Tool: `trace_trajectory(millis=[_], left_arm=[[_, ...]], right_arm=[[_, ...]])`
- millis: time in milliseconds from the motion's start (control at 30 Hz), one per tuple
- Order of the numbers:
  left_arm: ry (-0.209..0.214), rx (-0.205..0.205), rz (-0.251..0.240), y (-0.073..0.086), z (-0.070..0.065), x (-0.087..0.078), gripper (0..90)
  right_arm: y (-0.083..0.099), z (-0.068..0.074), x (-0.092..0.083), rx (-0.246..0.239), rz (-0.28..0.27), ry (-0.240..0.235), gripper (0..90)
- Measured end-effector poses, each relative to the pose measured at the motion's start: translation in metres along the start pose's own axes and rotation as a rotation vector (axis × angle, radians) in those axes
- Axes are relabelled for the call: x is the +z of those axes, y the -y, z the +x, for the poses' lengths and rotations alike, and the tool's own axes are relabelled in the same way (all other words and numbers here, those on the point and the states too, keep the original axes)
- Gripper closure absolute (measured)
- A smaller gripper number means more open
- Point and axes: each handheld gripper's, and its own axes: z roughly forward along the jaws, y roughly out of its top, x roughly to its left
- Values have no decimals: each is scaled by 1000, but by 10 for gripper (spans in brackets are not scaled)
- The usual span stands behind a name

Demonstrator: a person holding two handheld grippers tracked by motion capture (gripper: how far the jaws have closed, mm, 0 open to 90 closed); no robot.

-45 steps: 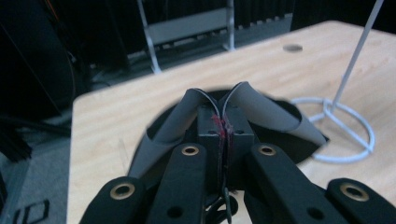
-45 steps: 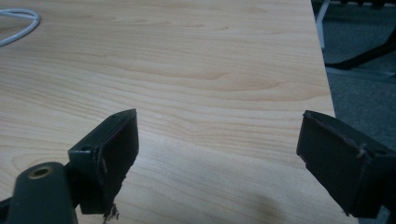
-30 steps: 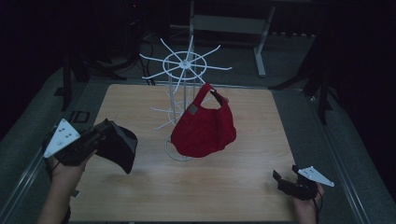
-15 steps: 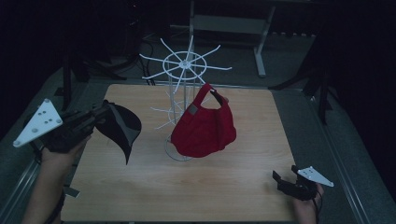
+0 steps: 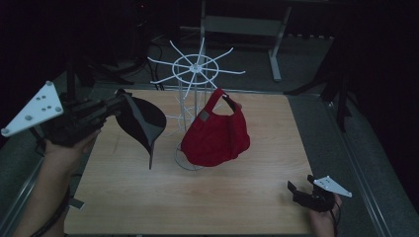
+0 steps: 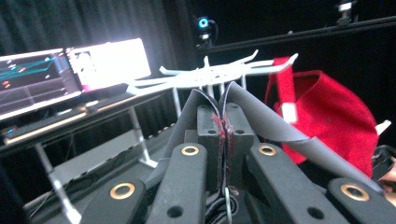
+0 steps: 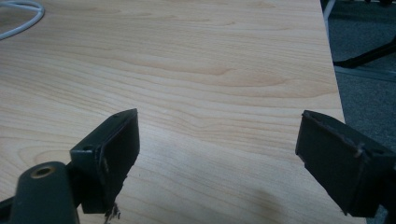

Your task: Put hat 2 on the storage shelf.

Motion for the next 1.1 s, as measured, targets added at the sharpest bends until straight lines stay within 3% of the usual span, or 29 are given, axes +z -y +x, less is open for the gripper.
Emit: trace_trajectory(millis=[200, 367, 533, 833, 1100], left_arm=[[16, 20, 2, -24, 2, 16, 885], [36, 14, -11, -35, 4, 25, 885], [57, 9, 9, -41, 3, 41, 884], [136, 2, 35, -34, -7, 60, 883], [149, -5, 83, -14, -10, 63, 882]], right_arm=[[0, 0, 0, 3, -2, -1, 135], [0, 0, 0, 4, -3, -3, 135], [0, 0, 0, 4, -1, -2, 135], [0, -1, 0, 8, -1, -5, 136], [0, -1, 0, 8, 1, -7, 137]])
